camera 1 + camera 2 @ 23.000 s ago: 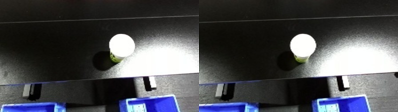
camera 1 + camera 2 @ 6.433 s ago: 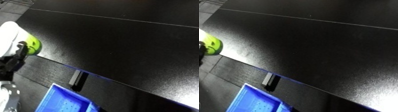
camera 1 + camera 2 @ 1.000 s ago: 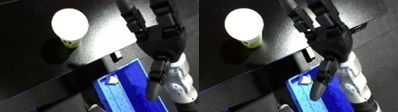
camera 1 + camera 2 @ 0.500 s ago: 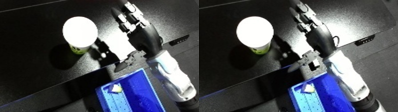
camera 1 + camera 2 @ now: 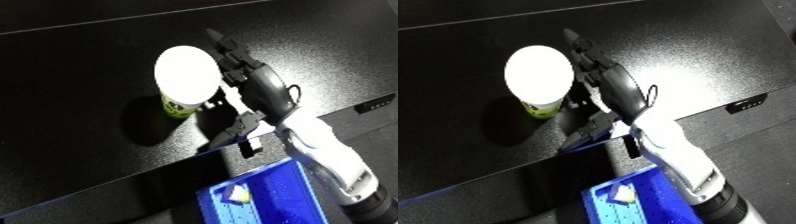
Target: Pick up the object and place it into the box
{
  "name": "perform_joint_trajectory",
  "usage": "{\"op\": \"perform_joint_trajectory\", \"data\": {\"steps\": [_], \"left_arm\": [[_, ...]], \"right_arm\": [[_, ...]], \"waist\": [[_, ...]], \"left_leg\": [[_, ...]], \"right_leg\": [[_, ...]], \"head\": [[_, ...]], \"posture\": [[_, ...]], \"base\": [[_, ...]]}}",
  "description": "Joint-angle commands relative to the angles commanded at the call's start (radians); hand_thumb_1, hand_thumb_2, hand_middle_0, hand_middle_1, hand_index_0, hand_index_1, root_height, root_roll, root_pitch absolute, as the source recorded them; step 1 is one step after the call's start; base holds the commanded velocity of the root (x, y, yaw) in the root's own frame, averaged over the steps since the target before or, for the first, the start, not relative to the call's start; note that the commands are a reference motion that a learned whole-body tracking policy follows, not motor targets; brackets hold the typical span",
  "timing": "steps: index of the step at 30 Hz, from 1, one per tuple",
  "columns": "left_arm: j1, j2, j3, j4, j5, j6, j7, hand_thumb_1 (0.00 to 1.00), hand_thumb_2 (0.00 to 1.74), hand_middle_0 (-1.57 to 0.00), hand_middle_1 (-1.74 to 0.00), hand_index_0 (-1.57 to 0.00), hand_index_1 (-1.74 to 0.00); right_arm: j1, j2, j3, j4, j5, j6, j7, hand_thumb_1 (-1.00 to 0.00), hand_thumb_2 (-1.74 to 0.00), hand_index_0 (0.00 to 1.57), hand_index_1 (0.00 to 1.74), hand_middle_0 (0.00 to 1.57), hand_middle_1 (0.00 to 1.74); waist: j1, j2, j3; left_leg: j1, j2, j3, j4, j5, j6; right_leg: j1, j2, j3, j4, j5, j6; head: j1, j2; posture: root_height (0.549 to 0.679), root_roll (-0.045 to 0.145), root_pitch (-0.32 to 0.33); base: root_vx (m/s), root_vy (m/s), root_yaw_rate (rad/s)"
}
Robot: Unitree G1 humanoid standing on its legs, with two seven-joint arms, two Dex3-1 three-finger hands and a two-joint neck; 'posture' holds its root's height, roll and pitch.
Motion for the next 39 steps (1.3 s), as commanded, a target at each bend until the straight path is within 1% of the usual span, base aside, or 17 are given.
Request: {"op": "perform_joint_trajectory", "data": {"steps": [5,6,7,8,11,14,15,16,17,21,24,28,32,37,39], "left_arm": [[-0.007,-0.001,-0.01,-0.005,0.0,0.013,0.004,0.0,0.0,0.0,0.0,0.0,0.0],[-0.008,-0.002,-0.012,-0.005,0.001,0.015,0.003,0.0,0.0,0.0,0.0,0.0,0.0],[-0.008,-0.002,-0.012,-0.005,0.001,0.015,0.003,0.0,0.0,0.0,0.0,0.0,0.0],[-0.01,-0.004,-0.016,-0.007,0.002,0.017,0.002,0.0,0.0,0.0,0.0,0.0,0.0],[-0.014,-0.007,-0.023,-0.009,0.0,0.023,0.003,0.0,0.0,0.0,0.0,0.0,0.0],[-0.016,-0.012,-0.026,-0.01,-0.002,0.026,0.006,0.0,0.0,0.0,0.0,0.0,0.0],[-0.016,-0.012,-0.026,-0.01,-0.002,0.026,0.006,0.0,0.0,0.0,0.0,0.0,0.0],[-0.016,-0.013,-0.027,-0.01,-0.002,0.025,0.007,0.0,0.0,0.0,0.0,0.0,0.0],[-0.016,-0.016,-0.03,-0.009,-0.001,0.023,0.009,0.0,0.0,0.0,0.0,0.0,0.0],[-0.018,-0.019,-0.031,-0.007,0.002,0.021,0.012,0.0,0.0,0.0,0.0,0.0,0.0],[-0.02,-0.021,-0.032,-0.006,0.004,0.018,0.011,0.0,0.0,0.0,0.0,0.0,0.0],[-0.017,-0.021,-0.032,-0.007,0.005,0.014,0.01,0.0,0.0,0.0,0.0,0.0,0.0],[-0.013,-0.024,-0.023,0.0,0.005,0.009,0.007,0.0,0.0,0.0,0.0,0.0,0.0],[0.003,-0.03,-0.005,0.006,0.007,-0.008,0.001,0.0,0.0,0.0,0.0,0.0,0.0],[0.013,-0.036,0.004,0.009,0.003,-0.02,0.0,0.0,0.0,0.0,0.0,0.0,0.0]], "right_arm": [[-0.038,0.032,0.038,0.019,0.024,0.032,0.011,0.0,0.0,0.0,0.0,0.0,0.0],[-0.044,0.038,0.044,0.022,0.026,0.036,0.013,-0.05,-0.09,0.08,0.09,0.08,0.09],[-0.044,0.038,0.044,0.022,0.026,0.036,0.013,-0.05,-0.09,0.08,0.09,0.08,0.09],[-0.056,0.053,0.057,0.027,0.028,0.04,0.015,-0.15,-0.26,0.24,0.26,0.24,0.26],[-0.069,0.073,0.073,0.029,0.029,0.041,0.007,-0.3,-0.52,0.47,0.52,0.47,0.52],[-0.072,0.087,0.078,0.027,0.028,0.044,-0.006,-0.45,-0.78,0.71,0.78,0.71,0.78],[-0.072,0.087,0.078,0.027,0.028,0.044,-0.006,-0.45,-0.78,0.71,0.78,0.71,0.78],[-0.071,0.09,0.078,0.026,0.028,0.045,-0.011,-0.5,-0.87,0.79,0.87,0.79,0.87],[-0.069,0.093,0.077,0.026,0.029,0.045,-0.02,-0.6,-1.04,0.94,1.04,0.94,1.04],[-0.067,0.092,0.072,0.029,0.032,0.039,-0.031,-0.6,-1.04,0.94,1.04,0.94,1.04],[-0.064,0.088,0.063,0.032,0.034,0.022,-0.032,-0.6,-1.04,0.94,1.04,0.94,1.04],[-0.047,0.08,0.043,0.02,0.024,-0.016,-0.029,-0.6,-1.04,0.94,1.04,0.94,1.04],[-0.017,0.069,0.009,-0.016,0.012,-0.05,-0.033,-0.6,-1.04,0.94,1.04,0.94,1.04],[0.046,0.045,-0.056,-0.077,0.0,-0.096,-0.066,-0.6,-1.04,0.94,1.04,0.94,1.04],[0.101,0.026,-0.111,-0.119,-0.008,-0.128,-0.09,-0.6,-1.04,0.94,1.04,0.94,1.04]], "waist": [[0.009,0.004,0.0],[0.011,0.005,0.0],[0.011,0.005,0.0],[0.015,0.007,0.0],[0.018,0.01,-0.001],[0.018,0.011,-0.001],[0.018,0.011,-0.001],[0.018,0.011,-0.001],[0.018,0.011,-0.002],[0.016,0.011,-0.003],[0.013,0.01,-0.003],[0.005,0.011,-0.005],[-0.009,0.011,-0.008],[-0.033,0.011,-0.009],[-0.053,0.011,-0.008]], "left_leg": [[0.0,-0.003,-0.003,0.002,0.0,0.0001],[-0.001,-0.004,-0.003,0.002,0.001,-0.0001],[-0.001,-0.004,-0.003,0.002,0.001,-0.0001],[0.0,-0.005,-0.004,0.001,0.003,-0.0009],[0.001,-0.007,-0.004,-0.006,0.006,-0.0032],[0.003,-0.008,-0.004,-0.012,0.009,-0.0055],[0.003,-0.008,-0.004,-0.012,0.009,-0.0055],[0.003,-0.008,-0.003,-0.014,0.01,-0.0061],[0.004,-0.008,-0.002,-0.018,0.011,-0.007],[0.005,-0.007,0.0,-0.022,0.013,-0.0084],[0.006,-0.005,0.002,-0.025,0.014,-0.0093],[0.011,-0.003,0.006,-0.03,0.014,-0.0109],[0.015,0.001,0.014,-0.035,0.012,-0.013],[0.023,0.007,0.028,-0.043,0.011,-0.0157],[0.027,0.013,0.039,-0.045,0.007,-0.0173]], "right_leg": [[-0.001,-0.0054,-0.002,0.005,-0.002,-0.0008],[-0.002,-0.0063,-0.002,0.005,-0.002,-0.0008],[-0.002,-0.0063,-0.002,0.005,-0.002,-0.0008],[-0.002,-0.008,-0.002,0.006,-0.001,-0.0003],[-0.002,-0.0102,-0.002,0.003,0.001,0.0016],[-0.003,-0.0113,-0.002,-0.001,0.003,0.0034],[-0.003,-0.0113,-0.002,-0.001,0.003,0.0034],[-0.003,-0.0115,-0.002,-0.002,0.004,0.004],[-0.003,-0.0115,-0.002,-0.005,0.005,0.005],[-0.004,-0.011,-0.001,-0.009,0.008,0.0063],[-0.005,-0.0093,0.0,-0.013,0.011,0.0074],[-0.003,-0.0065,0.004,-0.02,0.014,0.0096],[-0.005,-0.0018,0.011,-0.026,0.016,0.0122],[-0.005,0.004,0.02,-0.038,0.021,0.0164],[-0.006,0.0078,0.027,-0.044,0.024,0.0185]], "head": [[0.026,-0.005],[0.031,-0.004],[0.031,-0.004],[0.043,-0.005],[0.06,-0.004],[0.072,0.0],[0.072,0.0],[0.076,0.003],[0.078,0.003],[0.084,0.01],[0.093,0.015],[0.104,0.023],[0.114,0.029],[0.126,0.046],[0.12,0.061]], "posture": [[0.628,0.061,-0.021],[0.628,0.062,-0.021],[0.628,0.062,-0.021],[0.628,0.063,-0.021],[0.628,0.064,-0.02],[0.629,0.066,-0.019],[0.629,0.066,-0.019],[0.629,0.066,-0.018],[0.629,0.067,-0.017],[0.63,0.067,-0.015],[0.63,0.067,-0.014],[0.631,0.067,-0.012],[0.632,0.068,-0.009],[0.633,0.068,-0.004],[0.633,0.068,-0.001]], "base": [[0.012,0.004,0.051],[0.008,0.005,0.044],[0.008,0.005,0.044],[0.003,0.006,0.043],[0.001,0.009,0.039],[-0.004,0.01,0.023],[-0.007,0.008,0.015],[-0.011,0.005,0.013],[-0.02,-0.001,0.005],[-0.027,-0.004,-0.003],[-0.028,-0.008,-0.022],[-0.024,-0.003,-0.042],[-0.022,0.016,-0.076],[-0.026,0.022,-0.084],[-0.032,0.033,-0.115]]}}
